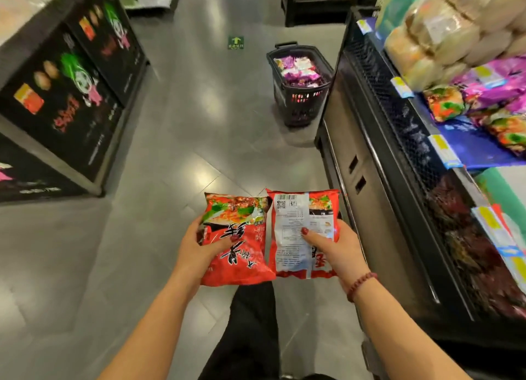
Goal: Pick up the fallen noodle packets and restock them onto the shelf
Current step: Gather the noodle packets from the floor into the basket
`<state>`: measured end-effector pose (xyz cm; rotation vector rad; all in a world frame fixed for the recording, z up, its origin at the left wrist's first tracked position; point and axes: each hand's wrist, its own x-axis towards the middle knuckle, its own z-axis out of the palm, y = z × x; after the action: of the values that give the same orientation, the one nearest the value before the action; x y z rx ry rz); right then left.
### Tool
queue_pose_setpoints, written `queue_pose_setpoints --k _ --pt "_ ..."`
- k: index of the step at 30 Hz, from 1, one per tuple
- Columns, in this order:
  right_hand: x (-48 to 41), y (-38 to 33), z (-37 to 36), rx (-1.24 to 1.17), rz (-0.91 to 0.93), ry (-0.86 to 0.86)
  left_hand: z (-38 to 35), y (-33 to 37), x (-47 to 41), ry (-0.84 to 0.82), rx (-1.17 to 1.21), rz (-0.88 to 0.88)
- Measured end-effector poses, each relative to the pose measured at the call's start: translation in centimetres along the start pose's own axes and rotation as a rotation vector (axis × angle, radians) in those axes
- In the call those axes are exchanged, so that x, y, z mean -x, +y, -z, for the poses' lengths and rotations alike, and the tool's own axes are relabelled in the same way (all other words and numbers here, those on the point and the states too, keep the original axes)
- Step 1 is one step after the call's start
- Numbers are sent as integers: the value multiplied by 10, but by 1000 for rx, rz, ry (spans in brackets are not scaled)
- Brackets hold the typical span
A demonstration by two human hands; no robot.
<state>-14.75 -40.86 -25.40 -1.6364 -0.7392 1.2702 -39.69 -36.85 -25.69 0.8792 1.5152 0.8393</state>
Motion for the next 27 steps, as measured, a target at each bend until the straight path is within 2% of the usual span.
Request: queue_pose_setpoints --k 12,21,27 --pt "-219 -113 -60 0 -63 24 -29 134 -235 -91 26 0" --pt "-418 -191 -57 -39 -30 14 -102 216 -406 -38 23 -25" --pt "-542 -245 -45 19 -11 39 -163 286 -501 -77 9 -37"
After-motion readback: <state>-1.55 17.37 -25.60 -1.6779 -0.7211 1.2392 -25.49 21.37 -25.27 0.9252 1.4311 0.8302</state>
